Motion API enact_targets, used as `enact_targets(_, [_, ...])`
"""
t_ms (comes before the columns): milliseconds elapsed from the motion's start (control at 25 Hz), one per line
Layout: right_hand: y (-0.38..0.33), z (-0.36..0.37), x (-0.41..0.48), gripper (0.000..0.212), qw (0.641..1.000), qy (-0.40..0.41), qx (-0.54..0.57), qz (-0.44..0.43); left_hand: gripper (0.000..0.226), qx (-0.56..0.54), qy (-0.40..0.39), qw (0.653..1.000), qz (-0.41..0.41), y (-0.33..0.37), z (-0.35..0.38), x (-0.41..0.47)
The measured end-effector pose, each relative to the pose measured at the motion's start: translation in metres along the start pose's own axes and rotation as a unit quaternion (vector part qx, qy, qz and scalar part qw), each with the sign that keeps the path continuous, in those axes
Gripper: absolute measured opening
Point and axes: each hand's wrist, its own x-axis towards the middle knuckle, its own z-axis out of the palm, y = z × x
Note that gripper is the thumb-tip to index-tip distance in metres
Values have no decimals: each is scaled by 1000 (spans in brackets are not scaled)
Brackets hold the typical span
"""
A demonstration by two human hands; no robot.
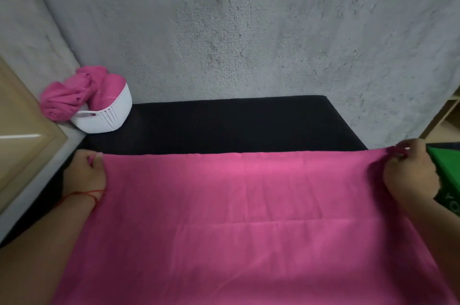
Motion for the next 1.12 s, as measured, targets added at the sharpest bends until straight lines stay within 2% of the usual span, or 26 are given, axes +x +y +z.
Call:
enact_targets(160, [-18,-17,20,25,1000,7,19,12,26,-39,45,998,22,15,-16,8])
enact_targets(280, [-25,-7,28,27,998,-48,-11,28,34,8,-1,1000,12,8,-6,21])
enact_targets(360, [-16,12,23,28,997,-59,-27,46,29,37,-23,999,-8,2,5,18])
enact_targets(480, [1,33,12,26,998,-31,-29,43,19,43,-13,999,-17,-3,16,12])
enact_targets(680, [3,38,27,29,997,-25,-69,23,25,131,-39,991,-4,-1,18,38])
enact_targets(840, [4,44,23,29,999,6,-46,27,25,144,10,989,-32,8,27,25])
enact_targets(1000, [4,44,17,27,998,61,-10,-6,25,164,39,986,-15,8,34,20])
enact_targets(1120, [4,45,17,29,998,42,-37,3,25,173,36,984,-13,3,35,22])
